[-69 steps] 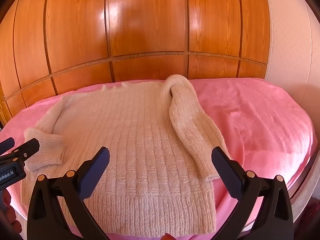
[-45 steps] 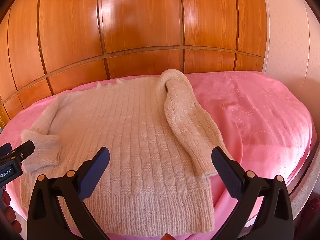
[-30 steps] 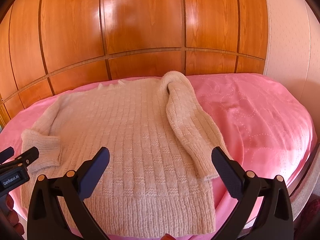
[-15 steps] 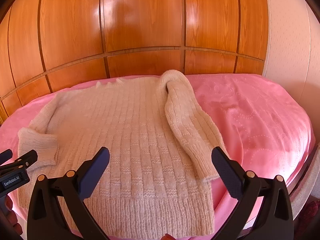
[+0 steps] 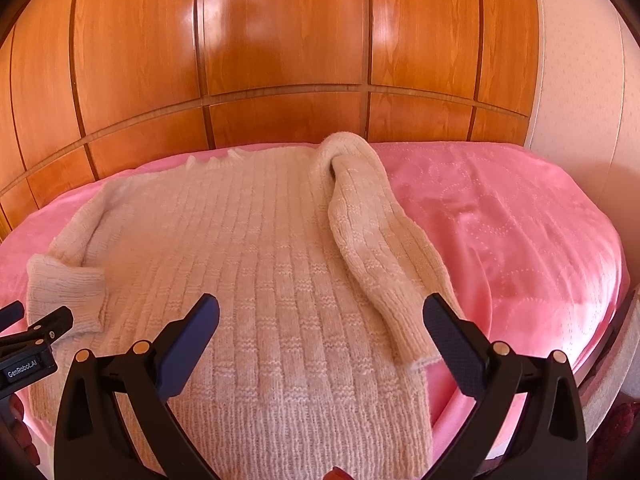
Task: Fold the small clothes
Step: 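Grasp the folded sleeve cuff with the left gripper and pull it outward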
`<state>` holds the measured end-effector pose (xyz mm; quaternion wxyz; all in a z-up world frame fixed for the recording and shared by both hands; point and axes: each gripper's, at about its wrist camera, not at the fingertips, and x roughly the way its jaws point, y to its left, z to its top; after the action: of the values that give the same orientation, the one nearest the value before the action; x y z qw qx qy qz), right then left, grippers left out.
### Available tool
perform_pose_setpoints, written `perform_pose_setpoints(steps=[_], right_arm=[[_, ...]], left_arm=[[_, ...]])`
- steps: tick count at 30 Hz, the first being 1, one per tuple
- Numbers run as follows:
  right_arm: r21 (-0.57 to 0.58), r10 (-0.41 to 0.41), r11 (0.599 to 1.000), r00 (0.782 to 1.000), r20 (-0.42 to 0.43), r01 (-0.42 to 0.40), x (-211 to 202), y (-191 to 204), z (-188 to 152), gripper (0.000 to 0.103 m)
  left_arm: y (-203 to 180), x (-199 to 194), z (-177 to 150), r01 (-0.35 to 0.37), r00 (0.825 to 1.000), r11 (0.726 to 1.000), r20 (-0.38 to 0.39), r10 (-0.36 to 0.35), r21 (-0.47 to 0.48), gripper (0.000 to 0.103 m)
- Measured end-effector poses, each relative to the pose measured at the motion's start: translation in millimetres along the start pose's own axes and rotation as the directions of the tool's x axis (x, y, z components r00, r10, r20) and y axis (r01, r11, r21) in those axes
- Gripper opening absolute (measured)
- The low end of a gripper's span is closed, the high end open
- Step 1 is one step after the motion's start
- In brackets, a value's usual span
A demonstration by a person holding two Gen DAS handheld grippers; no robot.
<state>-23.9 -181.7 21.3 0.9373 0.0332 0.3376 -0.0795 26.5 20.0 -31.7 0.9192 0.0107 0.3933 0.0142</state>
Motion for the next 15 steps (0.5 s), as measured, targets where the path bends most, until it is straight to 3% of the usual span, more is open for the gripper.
perform_pose_setpoints(steps=[2,8,9,10,12,14,15], right_arm=[[-0.001,-0.007,1.0,1.0,-0.006,0.007,2.9,0.0,-0.1,0.101],[-0.007,-0.026,1.0,0.999,-0.018,0.026,10.6,-3.6,-3.2,0.101],[-0.014,-0.035,0.999,0.999,-0.019,0.035,12.9,-3.9,-3.6,0.101],[-0.018,-0.042,0.999,0.999,-0.021,0.042,15.3,-4.4,-3.3,0.101],[-0.019,-0.054,0.998,0.998,-0.024,0.053,20.4,-6.7,-3.1,0.101],[-0.019,-0.065,0.998,0.997,-0.031,0.065,24.7,-9.0,-3.6,0.101],[-0.018,-0.072,0.997,0.997,-0.036,0.071,28.7,-10.5,-3.6,0.101]], left_arm=[[-7.6,-1.8,0.2,0.008,0.999,0.999,0.035,-0.01,0.046,0.1],[-30.6,16.8,2.2,-0.122,0.985,0.976,0.145,0.096,0.181,0.099],[-31.2,27.5,2.8,-0.135,0.985,0.973,0.127,0.113,0.186,0.095],[-30.0,36.4,3.6,-0.142,0.986,0.972,0.108,0.124,0.189,0.081],[-25.7,53.4,5.4,-0.142,0.99,0.973,0.052,0.134,0.185,0.064],[-18.6,62.7,6.2,-0.123,0.992,0.979,0.03,0.119,0.16,0.058],[-15.7,64.9,5.7,-0.116,0.993,0.982,0.033,0.113,0.152,0.049]])
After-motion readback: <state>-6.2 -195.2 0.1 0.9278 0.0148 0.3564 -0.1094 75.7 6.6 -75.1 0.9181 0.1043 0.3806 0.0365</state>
